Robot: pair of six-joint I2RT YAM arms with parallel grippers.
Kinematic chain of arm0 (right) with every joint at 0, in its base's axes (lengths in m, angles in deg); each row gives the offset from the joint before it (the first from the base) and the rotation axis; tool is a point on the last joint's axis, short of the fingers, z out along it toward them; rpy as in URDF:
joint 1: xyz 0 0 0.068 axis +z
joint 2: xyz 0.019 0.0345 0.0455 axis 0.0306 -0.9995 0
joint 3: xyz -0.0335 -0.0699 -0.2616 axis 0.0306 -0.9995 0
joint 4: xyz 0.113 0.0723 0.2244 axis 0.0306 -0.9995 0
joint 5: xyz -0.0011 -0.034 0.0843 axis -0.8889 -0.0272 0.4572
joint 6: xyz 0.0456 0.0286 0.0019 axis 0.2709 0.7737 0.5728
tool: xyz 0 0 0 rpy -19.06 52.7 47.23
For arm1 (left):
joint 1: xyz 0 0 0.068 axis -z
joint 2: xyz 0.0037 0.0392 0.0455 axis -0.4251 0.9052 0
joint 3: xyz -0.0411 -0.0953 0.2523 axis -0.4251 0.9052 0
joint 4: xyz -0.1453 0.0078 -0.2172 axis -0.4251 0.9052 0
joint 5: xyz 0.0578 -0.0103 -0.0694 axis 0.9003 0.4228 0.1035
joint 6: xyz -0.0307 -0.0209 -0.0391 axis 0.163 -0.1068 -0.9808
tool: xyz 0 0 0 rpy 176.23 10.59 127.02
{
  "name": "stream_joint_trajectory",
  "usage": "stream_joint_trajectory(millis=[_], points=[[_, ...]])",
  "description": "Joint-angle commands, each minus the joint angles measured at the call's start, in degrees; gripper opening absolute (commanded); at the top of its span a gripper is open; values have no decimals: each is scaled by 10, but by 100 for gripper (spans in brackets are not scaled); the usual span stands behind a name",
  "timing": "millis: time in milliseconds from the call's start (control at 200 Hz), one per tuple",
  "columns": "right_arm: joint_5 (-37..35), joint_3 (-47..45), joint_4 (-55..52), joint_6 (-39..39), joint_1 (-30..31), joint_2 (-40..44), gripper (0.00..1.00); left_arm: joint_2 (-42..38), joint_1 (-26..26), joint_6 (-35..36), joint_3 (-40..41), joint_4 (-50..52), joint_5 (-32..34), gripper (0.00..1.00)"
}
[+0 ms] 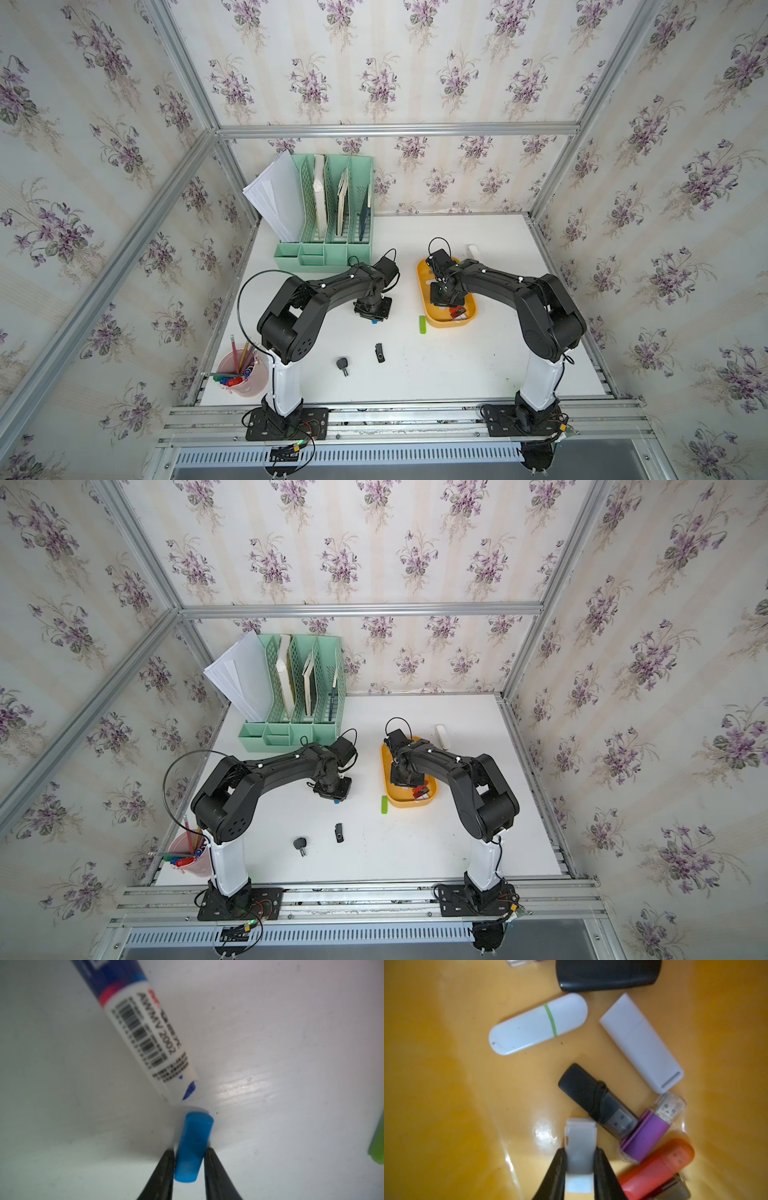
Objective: Put the usb flash drive into the storage box
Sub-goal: Place the USB flash in the storage box, then adjust the storage box at the center of the board.
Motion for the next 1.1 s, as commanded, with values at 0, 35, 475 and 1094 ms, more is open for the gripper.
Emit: stream_joint_trajectory(millis=[0, 35, 475, 1094], points=[[-4, 4, 2, -8, 1, 1, 34, 44, -3, -2, 21, 79, 21, 31], [-4, 4, 4, -8, 1, 5, 39, 44, -3, -2, 21, 80, 21, 32], [-94, 16, -83, -12, -79, 161, 56, 33, -2, 1, 16, 87, 24, 32], [-8, -141, -44, -43, -154, 202, 59, 25, -2, 1, 14, 91, 24, 32]])
